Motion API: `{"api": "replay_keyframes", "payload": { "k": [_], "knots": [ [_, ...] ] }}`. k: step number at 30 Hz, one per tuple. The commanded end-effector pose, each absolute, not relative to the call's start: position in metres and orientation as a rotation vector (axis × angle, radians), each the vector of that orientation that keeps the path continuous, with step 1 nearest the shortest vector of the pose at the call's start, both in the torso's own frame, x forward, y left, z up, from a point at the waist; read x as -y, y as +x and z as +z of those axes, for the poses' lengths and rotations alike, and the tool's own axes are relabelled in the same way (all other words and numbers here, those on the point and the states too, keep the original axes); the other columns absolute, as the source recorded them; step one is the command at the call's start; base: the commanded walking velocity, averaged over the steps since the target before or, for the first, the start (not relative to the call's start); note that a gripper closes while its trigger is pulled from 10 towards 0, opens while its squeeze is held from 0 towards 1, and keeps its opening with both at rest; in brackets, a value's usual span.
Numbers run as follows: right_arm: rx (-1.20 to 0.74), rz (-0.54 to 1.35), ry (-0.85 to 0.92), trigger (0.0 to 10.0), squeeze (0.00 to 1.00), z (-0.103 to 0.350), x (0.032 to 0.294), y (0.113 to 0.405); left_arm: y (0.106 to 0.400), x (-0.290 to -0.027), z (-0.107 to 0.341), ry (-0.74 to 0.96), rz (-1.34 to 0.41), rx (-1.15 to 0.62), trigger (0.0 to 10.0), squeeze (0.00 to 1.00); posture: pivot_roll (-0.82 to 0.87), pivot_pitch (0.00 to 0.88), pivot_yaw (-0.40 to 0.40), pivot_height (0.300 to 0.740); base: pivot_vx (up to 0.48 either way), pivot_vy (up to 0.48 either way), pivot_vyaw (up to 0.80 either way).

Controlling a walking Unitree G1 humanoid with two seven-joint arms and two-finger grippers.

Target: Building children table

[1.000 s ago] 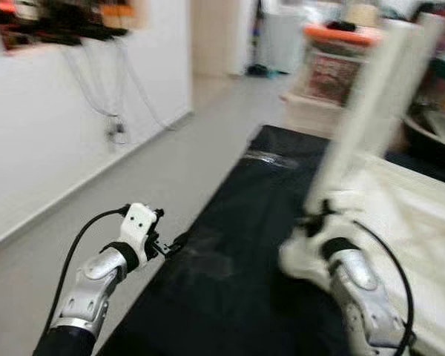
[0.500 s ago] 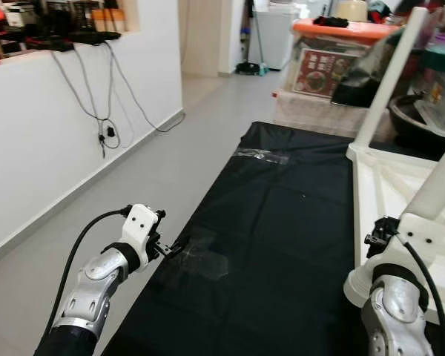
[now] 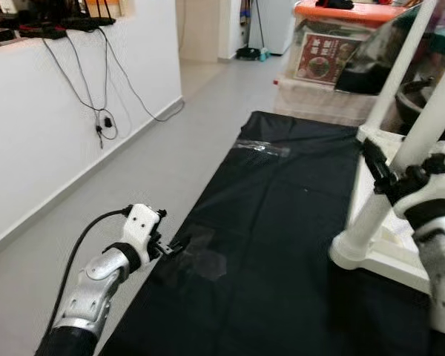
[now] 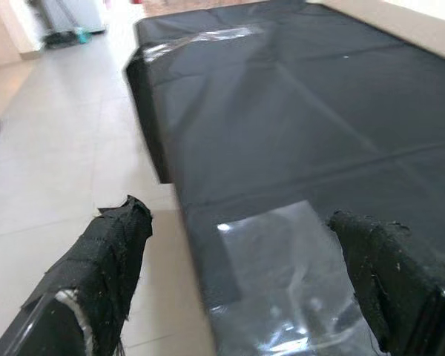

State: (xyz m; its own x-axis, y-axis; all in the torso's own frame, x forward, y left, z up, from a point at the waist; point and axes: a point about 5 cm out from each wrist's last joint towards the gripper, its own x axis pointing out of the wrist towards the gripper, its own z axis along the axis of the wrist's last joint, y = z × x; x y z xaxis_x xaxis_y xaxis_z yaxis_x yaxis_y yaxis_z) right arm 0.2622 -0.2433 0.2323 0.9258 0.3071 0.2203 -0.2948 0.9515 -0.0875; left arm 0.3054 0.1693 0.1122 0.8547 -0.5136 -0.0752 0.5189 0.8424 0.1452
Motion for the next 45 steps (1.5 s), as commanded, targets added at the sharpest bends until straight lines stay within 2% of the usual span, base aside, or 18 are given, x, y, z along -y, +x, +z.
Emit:
{"api": "replay_keyframes", "payload": {
  "k": [1, 3, 4, 5, 7, 11, 13, 16, 19, 24, 29, 30, 31, 33, 34, 41, 42, 45],
  "knots": [
    [0.097, 0.630, -0.035, 10.0, 0.00, 0.197, 0.200, 0.259, 0.305, -0.167, 0.109, 0.156, -0.556, -0.044, 10.0, 0.00, 0.04, 0.000, -0.056, 0.740, 0.000, 0.000, 0.00],
    [0.067, 0.676, -0.032, 10.0, 0.00, 0.188, 0.192, 0.257, 0.305, -0.165, 0.109, 0.153, -0.559, -0.042, 10.0, 0.00, 0.04, 0.000, -0.056, 0.740, 0.000, 0.000, 0.00],
    [0.046, 0.715, -0.038, 8.7, 0.00, 0.181, 0.185, 0.257, 0.305, -0.164, 0.110, 0.152, -0.562, -0.039, 10.0, 0.00, 0.05, 0.000, -0.058, 0.740, 0.000, 0.000, 0.00],
    [0.046, 0.715, -0.038, 8.7, 0.00, 0.181, 0.185, 0.257, 0.305, -0.164, 0.110, 0.152, -0.562, -0.039, 10.0, 0.00, 0.05, 0.000, -0.058, 0.740, 0.000, 0.000, 0.00],
    [0.004, 0.669, -0.062, 0.0, 0.00, 0.167, 0.180, 0.266, 0.305, -0.165, 0.111, 0.153, -0.560, -0.037, 10.0, 0.00, 0.05, 0.000, -0.059, 0.740, 0.000, 0.000, 0.00],
    [-0.075, 0.348, -0.059, 0.0, 0.00, 0.152, 0.194, 0.284, 0.302, -0.169, 0.111, 0.157, -0.551, -0.039, 10.0, 0.00, 0.07, 0.000, -0.068, 0.740, 0.000, 0.000, 0.00],
    [-0.075, 0.348, -0.059, 0.0, 0.00, 0.152, 0.194, 0.284, 0.302, -0.169, 0.111, 0.157, -0.551, -0.039, 10.0, 0.00, 0.07, 0.000, -0.068, 0.740, 0.000, 0.000, 0.00],
    [-0.136, -0.142, 0.008, 0.0, 0.00, 0.143, 0.227, 0.288, 0.300, -0.174, 0.110, 0.162, -0.539, -0.046, 10.0, 0.00, 0.06, 0.000, -0.066, 0.740, 0.000, 0.000, 0.00],
    [-0.195, -0.688, 0.045, 0.0, 0.00, 0.124, 0.259, 0.241, 0.300, -0.173, 0.110, 0.161, -0.537, -0.047, 10.0, 0.00, 0.06, 0.000, -0.053, 0.740, 0.000, 0.000, 0.00],
    [-0.196, -0.758, 0.023, 0.0, 0.00, 0.122, 0.241, 0.212, 0.303, -0.172, 0.110, 0.166, -0.545, -0.048, 10.0, 0.00, 0.03, 0.000, -0.030, 0.740, 0.000, 0.000, 0.00],
    [-0.177, -0.705, -0.005, 0.3, 0.00, 0.132, 0.231, 0.217, 0.305, -0.167, 0.112, 0.168, -0.559, -0.045, 10.0, 0.00, 0.03, 0.000, -0.026, 0.740, 0.000, 0.000, 0.00],
    [-0.161, -0.633, -0.010, 3.8, 0.00, 0.137, 0.228, 0.225, 0.305, -0.167, 0.112, 0.165, -0.559, -0.043, 10.0, 0.00, 0.03, 0.000, -0.029, 0.740, 0.000, 0.000, 0.00],
    [-0.135, -0.583, 0.009, 10.0, 0.00, 0.143, 0.223, 0.232, 0.305, -0.168, 0.112, 0.164, -0.556, -0.043, 10.0, 0.00, 0.03, 0.000, -0.032, 0.740, 0.000, 0.000, 0.00],
    [-0.098, -0.547, 0.027, 10.0, 0.00, 0.150, 0.219, 0.236, 0.304, -0.169, 0.111, 0.165, -0.552, -0.047, 10.0, 0.00, 0.03, 0.000, -0.032, 0.740, 0.000, 0.000, 0.00],
    [-0.050, -0.512, 0.045, 10.0, 1.00, 0.158, 0.216, 0.241, 0.304, -0.170, 0.109, 0.166, -0.548, -0.051, 10.0, 0.00, 0.03, 0.000, -0.033, 0.740, 0.000, 0.000, 0.00],
    [0.071, -0.382, 0.046, 10.0, 1.00, 0.185, 0.218, 0.256, 0.305, -0.169, 0.109, 0.153, -0.542, -0.047, 10.0, 0.00, 0.03, 0.000, -0.043, 0.740, 0.000, 0.000, 0.00],
    [0.085, -0.364, 0.045, 10.0, 0.00, 0.189, 0.221, 0.258, 0.305, -0.168, 0.109, 0.152, -0.543, -0.047, 10.0, 0.00, 0.03, 0.000, -0.044, 0.740, 0.000, 0.000, 0.00],
    [0.129, -0.287, 0.053, 10.0, 0.00, 0.199, 0.225, 0.261, 0.304, -0.165, 0.108, 0.151, -0.548, -0.046, 10.0, 0.00, 0.04, 0.000, -0.045, 0.740, 0.000, 0.000, 0.00]
  ]
}}
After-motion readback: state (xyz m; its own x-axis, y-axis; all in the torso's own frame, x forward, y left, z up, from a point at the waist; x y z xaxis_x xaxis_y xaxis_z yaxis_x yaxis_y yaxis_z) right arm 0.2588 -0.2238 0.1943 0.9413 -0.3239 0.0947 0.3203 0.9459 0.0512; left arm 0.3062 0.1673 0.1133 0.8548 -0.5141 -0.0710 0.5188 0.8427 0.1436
